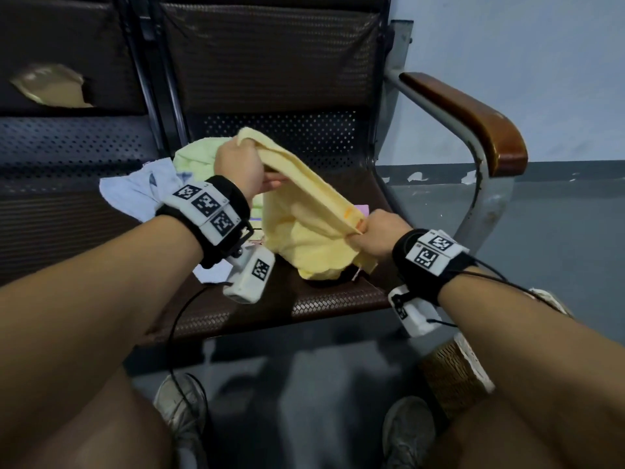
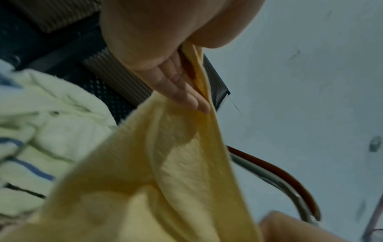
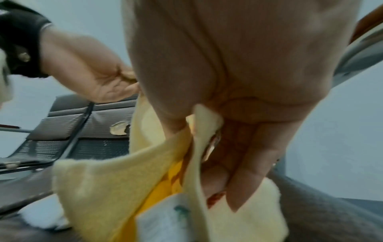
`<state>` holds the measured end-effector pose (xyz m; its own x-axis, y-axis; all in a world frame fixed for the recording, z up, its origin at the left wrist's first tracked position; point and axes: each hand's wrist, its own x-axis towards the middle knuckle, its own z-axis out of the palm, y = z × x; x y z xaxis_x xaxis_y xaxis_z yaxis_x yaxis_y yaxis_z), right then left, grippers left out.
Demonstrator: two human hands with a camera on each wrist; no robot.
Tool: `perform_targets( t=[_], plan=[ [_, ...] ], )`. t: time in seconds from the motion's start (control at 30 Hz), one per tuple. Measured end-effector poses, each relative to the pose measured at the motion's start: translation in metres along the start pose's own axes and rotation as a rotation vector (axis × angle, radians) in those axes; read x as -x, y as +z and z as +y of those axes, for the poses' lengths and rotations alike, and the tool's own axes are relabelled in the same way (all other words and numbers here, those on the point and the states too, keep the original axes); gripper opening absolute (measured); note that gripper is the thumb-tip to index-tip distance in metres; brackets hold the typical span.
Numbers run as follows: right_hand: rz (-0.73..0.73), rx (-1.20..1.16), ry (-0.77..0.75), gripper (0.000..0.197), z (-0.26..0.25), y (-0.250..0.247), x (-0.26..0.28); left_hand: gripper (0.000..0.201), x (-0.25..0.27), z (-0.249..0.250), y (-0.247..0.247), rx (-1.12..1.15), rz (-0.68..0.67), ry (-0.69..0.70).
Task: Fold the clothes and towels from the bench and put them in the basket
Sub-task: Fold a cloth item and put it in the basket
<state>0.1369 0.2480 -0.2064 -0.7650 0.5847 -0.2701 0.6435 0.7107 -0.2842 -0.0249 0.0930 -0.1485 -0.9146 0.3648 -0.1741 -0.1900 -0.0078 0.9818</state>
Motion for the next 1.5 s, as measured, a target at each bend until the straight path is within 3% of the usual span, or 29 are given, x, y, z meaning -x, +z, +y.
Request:
perform_targets(
  t=[0.1,0.23,0.33,0.47,0.57,0.63,0.73,0.83,0.93,1.0,1.07,1.13,1.2,1.3,1.5],
  plan=[
    [0.088,-0.068,-0.023,0.031,0.013,-0.013,0.001,0.032,-0.017,-0.004,-0.021,-0.099,0.018,-0.012],
    [0.2,-0.144,-0.134,0.024,0.015,-0.025,0.006,0.033,-0.016,-0.002,-0.034,-0.037,0.098,0.005],
    [0.334,-0.228,-0.153,0.031,0.014,-0.038,0.008,0.017,-0.017,0.007,-0.041,0.02,0.031,0.004],
    [0.458,-0.236,-0.153,0.045,0.011,-0.058,0.008,0.01,-0.014,0.031,-0.045,0.258,-0.035,-0.147],
    [0.408,-0.139,-0.183,0.028,0.01,-0.077,0.01,0.01,-0.01,0.046,-0.043,0.271,-0.104,-0.157],
    [0.337,-0.109,-0.177,0.016,0.01,-0.09,0.013,0.012,-0.007,0.053,-0.043,0.218,-0.188,-0.118],
    [0.389,-0.081,-0.171,0.024,0.013,-0.11,0.019,0.021,-0.003,0.064,-0.045,0.129,-0.239,-0.013],
    [0.462,-0.16,-0.203,0.04,0.014,-0.135,0.023,0.02,-0.001,0.077,-0.053,-0.089,-0.156,0.181],
    [0.403,-0.224,-0.296,0.032,0.015,-0.158,0.028,0.013,-0.004,0.09,-0.063,-0.208,-0.016,0.344],
    [0.44,-0.264,-0.328,0.019,0.015,-0.172,0.031,0.005,-0.005,0.096,-0.07,-0.24,-0.052,0.383],
    [0.488,-0.301,-0.343,0.014,0.013,-0.182,0.033,0.02,-0.006,0.098,-0.076,-0.382,-0.105,0.425],
    [0.507,-0.313,-0.338,0.018,0.009,-0.189,0.036,0.03,-0.007,0.098,-0.08,-0.585,-0.059,0.508],
    [0.512,-0.27,-0.33,0.032,0.002,-0.193,0.039,0.018,-0.007,0.1,-0.081,-0.679,0.054,0.604],
    [0.503,-0.173,-0.288,0.038,-0.006,-0.199,0.042,0.024,-0.009,0.106,-0.08,-0.631,0.113,0.649],
    [0.569,-0.371,-0.293,0.034,-0.019,-0.2,0.046,0.045,-0.018,0.121,-0.072,-0.33,0.036,0.547]
  ],
)
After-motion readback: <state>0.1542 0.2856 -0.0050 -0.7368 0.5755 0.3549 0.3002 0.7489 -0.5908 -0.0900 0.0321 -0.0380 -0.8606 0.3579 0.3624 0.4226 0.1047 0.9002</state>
